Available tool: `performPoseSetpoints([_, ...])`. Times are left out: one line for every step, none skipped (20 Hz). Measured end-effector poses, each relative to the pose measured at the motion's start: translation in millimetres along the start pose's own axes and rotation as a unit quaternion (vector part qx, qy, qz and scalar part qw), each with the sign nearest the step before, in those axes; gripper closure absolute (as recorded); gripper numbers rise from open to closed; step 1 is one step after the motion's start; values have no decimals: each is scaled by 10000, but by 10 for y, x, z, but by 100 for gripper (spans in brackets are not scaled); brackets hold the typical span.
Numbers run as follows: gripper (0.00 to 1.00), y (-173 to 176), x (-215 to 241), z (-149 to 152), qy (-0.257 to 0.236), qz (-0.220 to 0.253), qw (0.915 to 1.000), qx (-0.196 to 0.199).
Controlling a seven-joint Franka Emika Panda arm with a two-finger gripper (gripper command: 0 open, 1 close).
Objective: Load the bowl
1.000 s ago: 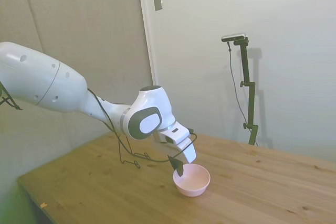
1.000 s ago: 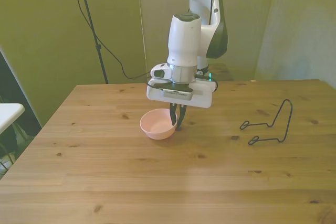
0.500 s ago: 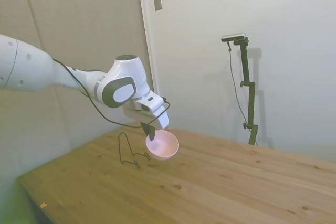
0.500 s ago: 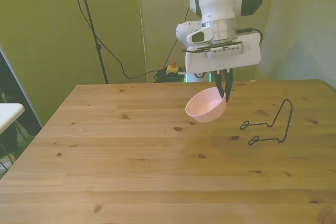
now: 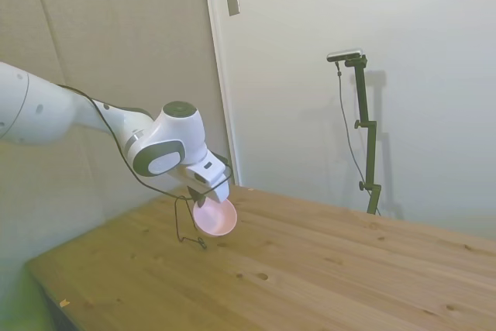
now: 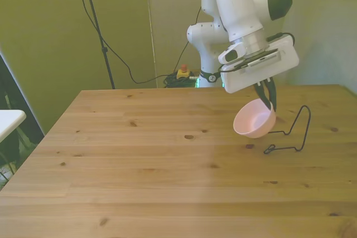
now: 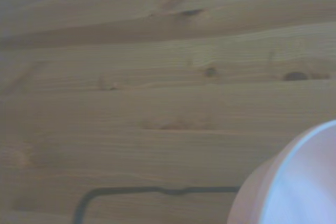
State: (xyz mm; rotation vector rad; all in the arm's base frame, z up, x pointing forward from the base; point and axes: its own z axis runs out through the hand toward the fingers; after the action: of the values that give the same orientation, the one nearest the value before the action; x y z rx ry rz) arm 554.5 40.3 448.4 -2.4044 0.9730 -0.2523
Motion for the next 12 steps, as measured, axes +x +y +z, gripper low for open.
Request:
performPoseSetpoints([100,-41,-44,-9,-52,-4,9999,119])
performPoseSetpoints([100,-81,-123,-128,-52,-41,9996,280])
performPoseSetpoints([100,-68,-128,-117,-72,-39,9996,286])
performPoseSetpoints([100,-57,-130,-107,-118,-53,9993,351])
performPoseSetpoints([100,-46,-131,-95,-174,-82,9989,434])
performPoseSetpoints([100,-32,-132,-76,-251,-109,9984,503])
performPoseSetpoints([100,-15,-129,-52,-326,-137,9977,575])
performPoseSetpoints([100,1,-129,-21,-413,-164,9970,637])
performPoseSetpoints([100,20,-126,12,-488,-186,9962,690])
performPoseSetpoints([100,37,-122,41,-556,-209,9955,736])
performPoseSetpoints([100,52,-115,66,-614,-232,9948,782])
performPoseSetpoints([100,66,-108,86,-686,-258,9939,829])
